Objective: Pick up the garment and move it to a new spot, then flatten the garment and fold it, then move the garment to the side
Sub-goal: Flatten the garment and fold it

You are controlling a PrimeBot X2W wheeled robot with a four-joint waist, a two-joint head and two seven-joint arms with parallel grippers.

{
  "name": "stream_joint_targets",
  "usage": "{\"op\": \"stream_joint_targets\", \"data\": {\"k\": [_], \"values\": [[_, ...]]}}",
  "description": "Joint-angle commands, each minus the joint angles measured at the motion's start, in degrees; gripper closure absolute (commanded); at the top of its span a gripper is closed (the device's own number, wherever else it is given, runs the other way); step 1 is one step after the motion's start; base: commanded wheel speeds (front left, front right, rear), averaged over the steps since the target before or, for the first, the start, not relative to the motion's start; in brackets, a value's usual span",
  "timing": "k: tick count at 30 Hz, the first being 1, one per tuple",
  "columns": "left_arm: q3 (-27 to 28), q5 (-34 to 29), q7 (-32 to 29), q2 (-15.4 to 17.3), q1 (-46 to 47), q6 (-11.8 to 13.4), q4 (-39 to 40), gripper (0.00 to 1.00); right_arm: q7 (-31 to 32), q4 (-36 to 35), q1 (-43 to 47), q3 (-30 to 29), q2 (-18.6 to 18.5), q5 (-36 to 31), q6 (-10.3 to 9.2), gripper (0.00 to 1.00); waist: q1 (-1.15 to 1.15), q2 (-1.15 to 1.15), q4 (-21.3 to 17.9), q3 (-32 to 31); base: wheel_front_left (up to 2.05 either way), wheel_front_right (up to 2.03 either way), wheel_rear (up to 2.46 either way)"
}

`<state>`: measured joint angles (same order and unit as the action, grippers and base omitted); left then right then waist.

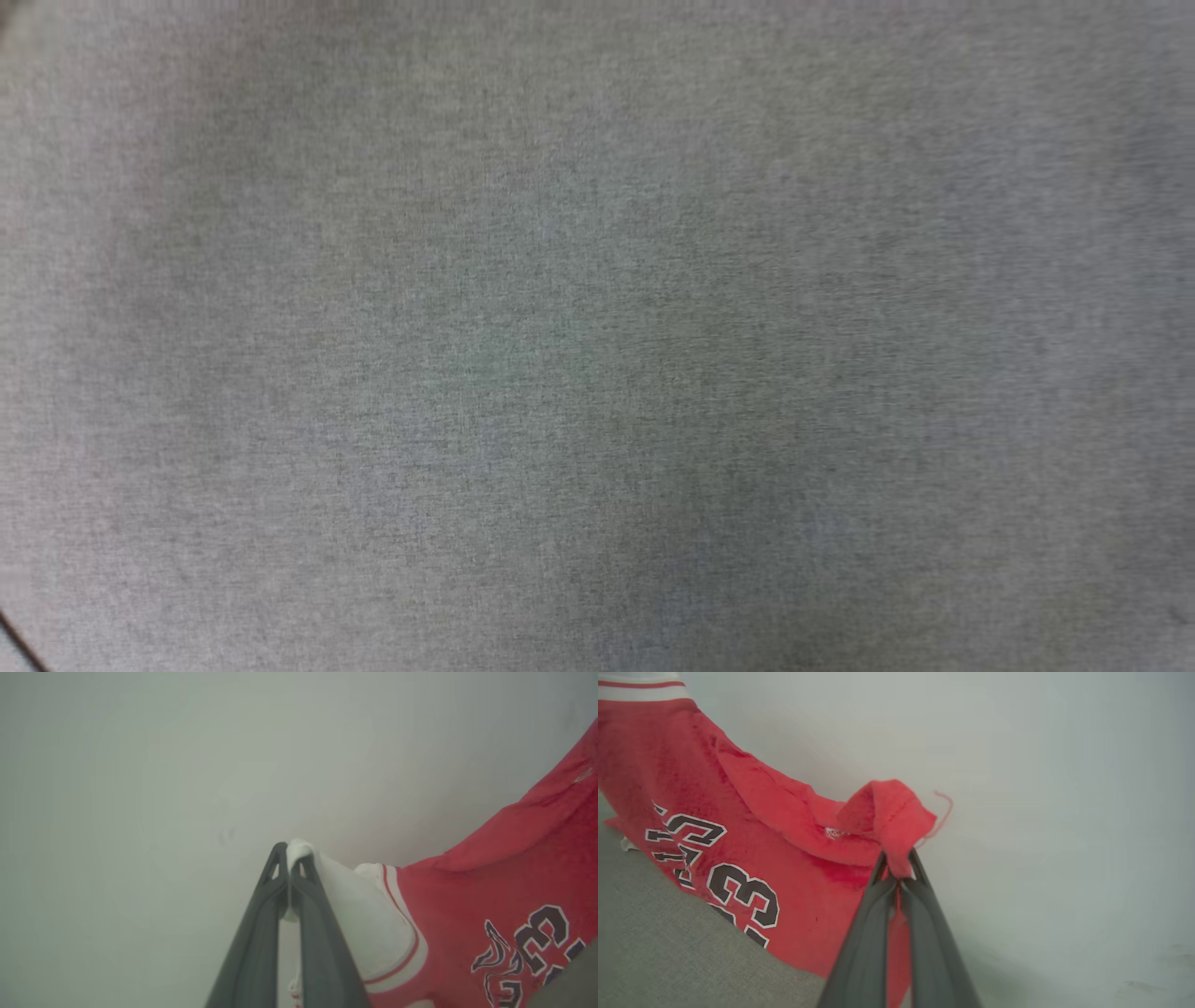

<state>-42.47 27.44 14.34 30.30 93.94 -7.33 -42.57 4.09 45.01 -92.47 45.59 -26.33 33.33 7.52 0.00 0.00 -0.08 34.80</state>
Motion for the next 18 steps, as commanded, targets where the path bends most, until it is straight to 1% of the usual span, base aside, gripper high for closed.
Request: {"op": "stream_joint_targets", "data": {"k": [1,4,7,11,15,18], "values": [[0.0,0.4,0.5,0.5,-2.2,-0.1,0.8,1.0,-0.8,-0.2,2.0,0.6,0.1,0.8,-0.05,1.0,0.0,0.0,-0.6,-1.3,0.0,0.0,0.0],[-0.1,0.9,0.8,1.4,-9.7,0.9,4.0,1.0,-2.5,-1.1,7.3,3.0,-0.2,3.3,-0.05,1.0,0.0,0.0,-1.0,-3.5,0.0,0.0,0.0],[0.1,1.4,0.9,2.5,-17.5,3.0,8.9,1.0,-4.0,-2.4,12.2,5.3,-0.9,5.8,-0.05,1.0,0.0,0.0,-1.2,-5.9,0.0,0.0,0.0],[-0.5,2.1,0.9,4.2,-28.6,5.7,16.2,1.0,-6.2,-4.5,18.8,7.4,-2.8,9.1,-0.05,1.0,0.0,0.0,-0.9,-9.3,0.0,0.0,0.0],[-0.9,3.6,0.9,6.8,-39.1,8.7,23.0,1.0,-7.8,-6.5,25.0,9.2,-5.1,12.1,-0.05,1.0,0.0,0.0,-0.7,-12.8,0.0,0.0,0.0],[-1.5,5.0,0.5,9.4,-47.1,10.9,27.6,1.0,-8.4,-8.6,30.1,10.9,-6.8,14.8,-0.05,1.0,0.0,0.0,-0.7,-15.7,0.0,0.0,0.0]]}}
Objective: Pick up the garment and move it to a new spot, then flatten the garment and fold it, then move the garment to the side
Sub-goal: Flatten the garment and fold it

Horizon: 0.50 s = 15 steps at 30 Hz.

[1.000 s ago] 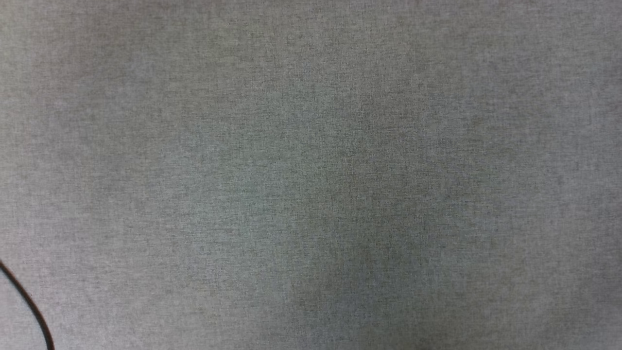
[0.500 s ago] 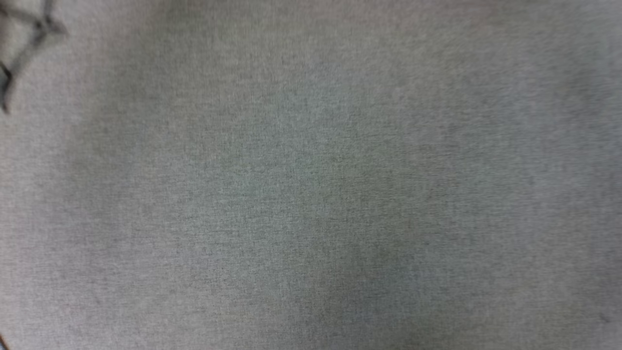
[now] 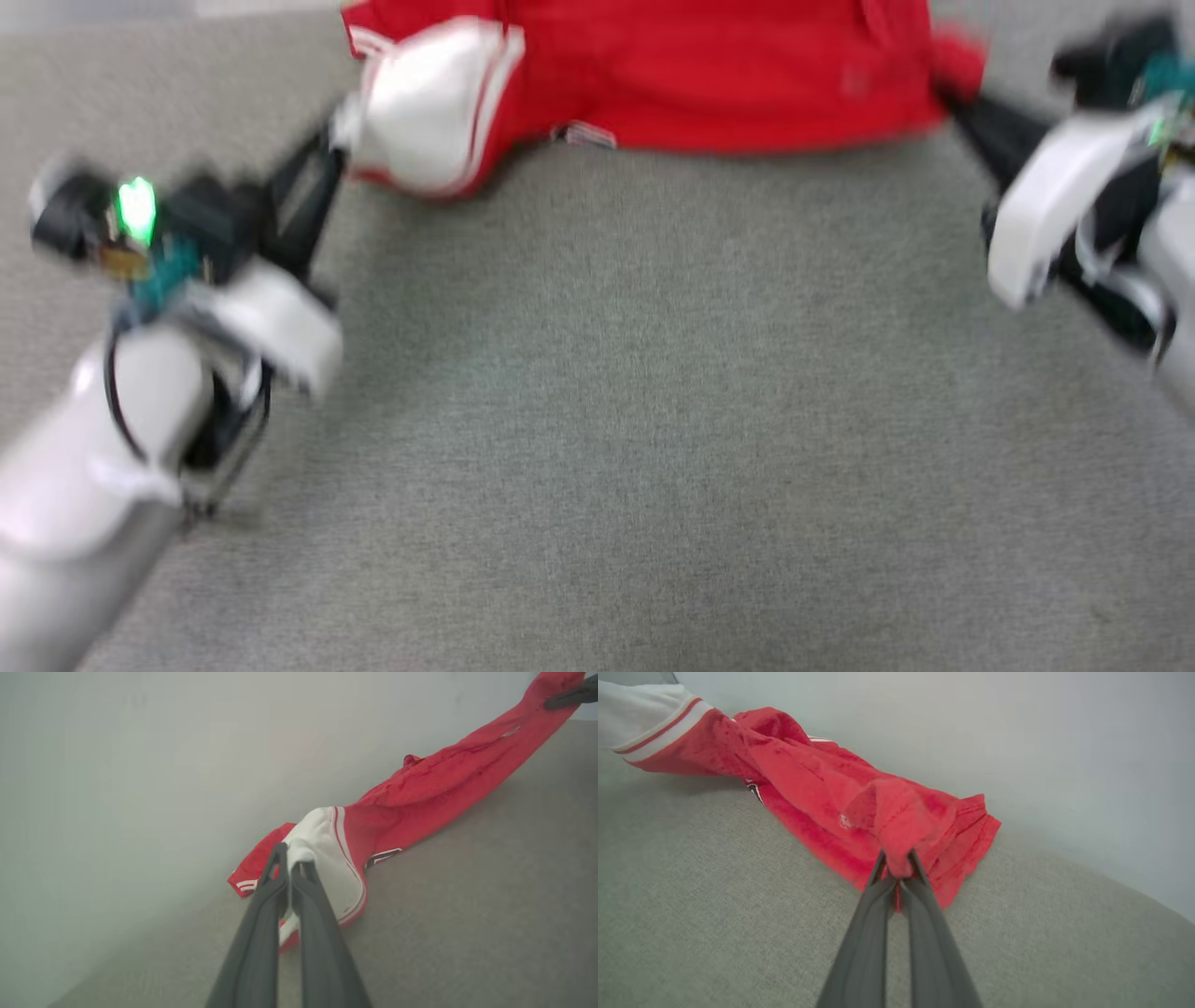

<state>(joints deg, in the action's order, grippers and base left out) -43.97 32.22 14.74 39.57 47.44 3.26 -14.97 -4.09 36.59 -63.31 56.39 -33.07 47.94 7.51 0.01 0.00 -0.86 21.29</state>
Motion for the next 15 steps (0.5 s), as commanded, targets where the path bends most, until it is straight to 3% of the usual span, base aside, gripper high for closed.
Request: {"op": "stream_joint_targets", "data": {"k": [1,7,15], "values": [[0.0,0.8,-0.1,1.0,-3.2,1.3,1.8,1.0,-0.4,-0.7,2.4,0.7,-0.9,0.9,-0.04,1.0,-0.01,0.0,0.0,-3.1,0.0,0.0,0.0],[-1.7,4.7,-2.4,5.4,-18.6,6.3,11.1,1.0,-1.9,-3.7,11.4,3.0,-4.7,4.3,-0.04,1.0,-0.01,0.0,0.0,-7.5,0.0,0.0,0.0],[-4.8,9.5,-3.0,6.8,-34.4,11.9,18.8,1.0,-4.5,-6.4,24.5,3.6,-9.3,7.5,-0.04,1.0,-0.01,0.0,0.5,-12.8,0.0,0.0,0.0]]}}
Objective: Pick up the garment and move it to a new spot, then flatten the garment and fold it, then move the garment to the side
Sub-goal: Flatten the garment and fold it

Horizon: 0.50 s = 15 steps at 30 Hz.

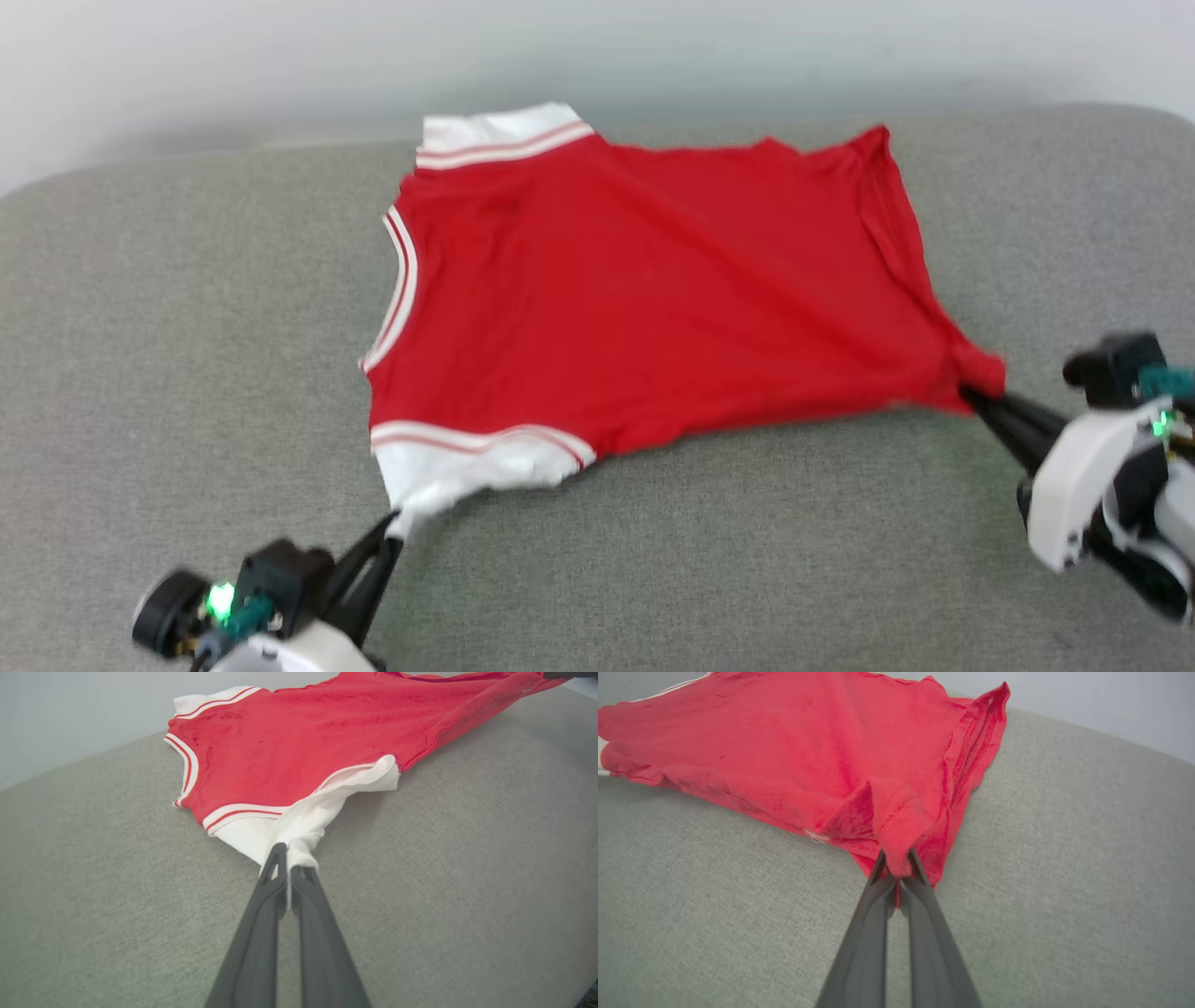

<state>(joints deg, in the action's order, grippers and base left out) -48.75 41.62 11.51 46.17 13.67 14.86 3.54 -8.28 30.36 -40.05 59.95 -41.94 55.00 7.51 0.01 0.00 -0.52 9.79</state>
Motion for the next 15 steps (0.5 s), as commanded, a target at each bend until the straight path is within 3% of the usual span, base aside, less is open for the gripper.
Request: {"op": "stream_joint_targets", "data": {"k": [1,7,15], "values": [[-0.1,0.9,0.4,0.2,-2.4,1.0,0.8,1.0,-0.5,-0.5,3.0,0.0,-0.7,0.8,-0.04,1.0,-0.01,0.0,0.1,-1.9,0.0,0.0,0.0],[-1.8,4.7,1.1,0.0,-12.4,4.1,2.6,1.0,-1.8,-2.8,12.6,-0.7,-2.7,1.5,-0.04,1.0,-0.01,0.0,-0.6,-5.2,0.0,0.0,0.0],[-4.4,6.5,1.9,-1.0,-19.7,4.4,3.0,1.0,-1.4,-5.9,22.8,-3.5,-4.7,2.9,-0.04,1.0,-0.01,0.0,-0.7,-6.7,0.0,0.0,0.0]]}}
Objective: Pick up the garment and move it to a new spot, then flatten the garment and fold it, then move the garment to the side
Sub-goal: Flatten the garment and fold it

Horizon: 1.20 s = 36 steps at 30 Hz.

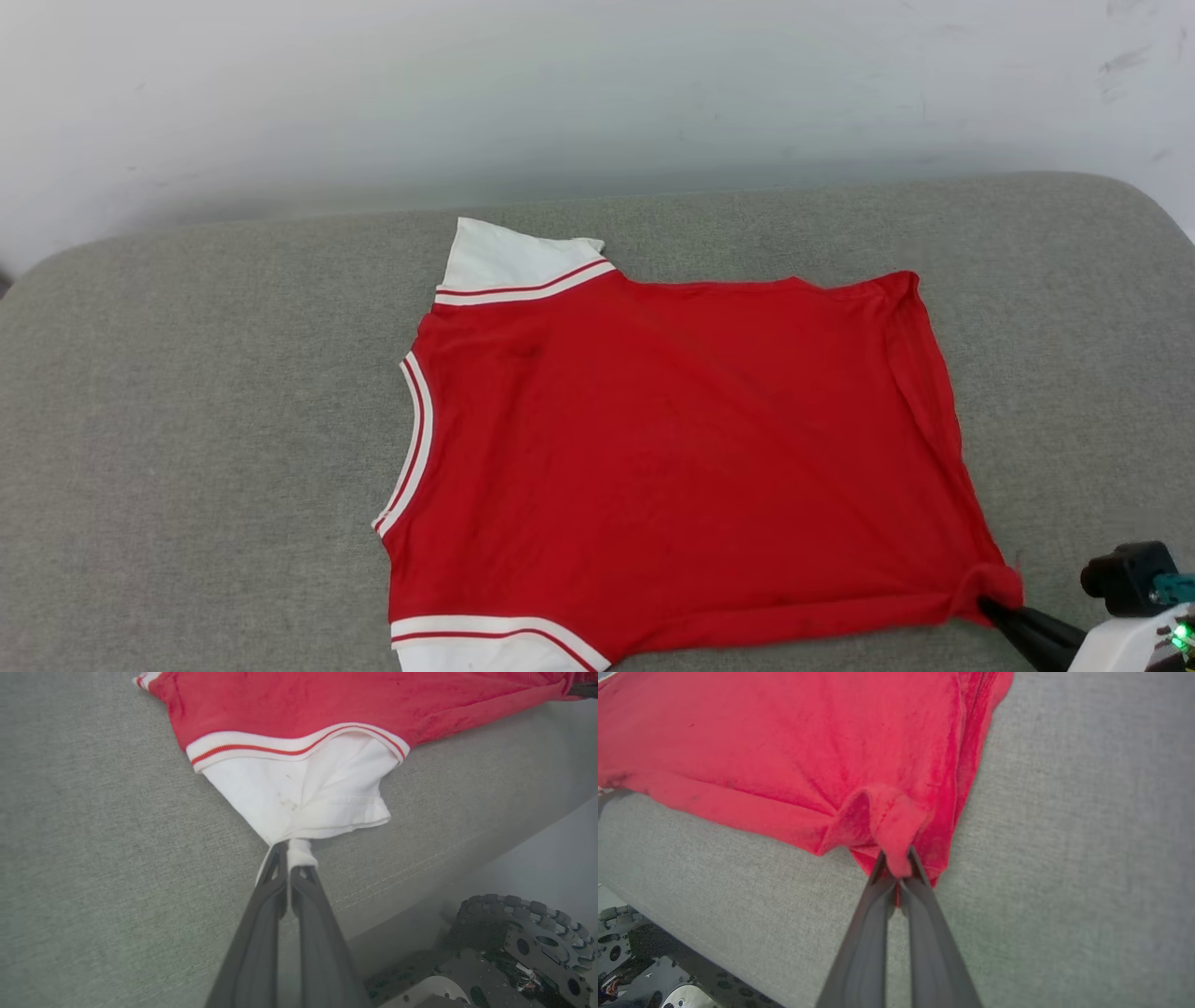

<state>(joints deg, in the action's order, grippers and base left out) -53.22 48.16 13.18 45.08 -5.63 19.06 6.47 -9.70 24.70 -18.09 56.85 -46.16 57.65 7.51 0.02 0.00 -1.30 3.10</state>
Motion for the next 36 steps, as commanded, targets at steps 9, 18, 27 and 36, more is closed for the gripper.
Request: {"op": "stream_joint_targets", "data": {"k": [9,18,27,36], "values": [[2.8,-4.7,-1.1,3.5,8.8,-0.9,2.0,1.0,2.6,-3.7,0.1,-8.7,0.0,-3.8,-0.04,1.0,-0.02,0.0,0.3,1.7,0.0,0.0,0.0],[4.8,-8.7,-5.8,4.4,22.3,-4.9,0.4,1.0,5.9,-6.5,-2.5,-15.3,1.0,-7.0,-0.04,1.0,-0.02,0.0,-0.1,6.1,0.0,0.0,0.0],[6.3,-10.2,-8.3,1.9,35.2,-10.9,-8.0,1.0,9.5,-7.5,-6.0,-20.8,3.9,-9.9,-0.04,1.0,-0.02,0.0,-1.3,13.7,0.0,0.0,0.0],[5.0,-10.8,-9.3,-1.8,42.8,-16.5,-19.6,1.0,12.9,-3.7,-9.7,-21.1,7.6,-12.0,-0.04,1.0,-0.02,0.0,-2.3,19.1,0.0,0.0,0.0]]}}
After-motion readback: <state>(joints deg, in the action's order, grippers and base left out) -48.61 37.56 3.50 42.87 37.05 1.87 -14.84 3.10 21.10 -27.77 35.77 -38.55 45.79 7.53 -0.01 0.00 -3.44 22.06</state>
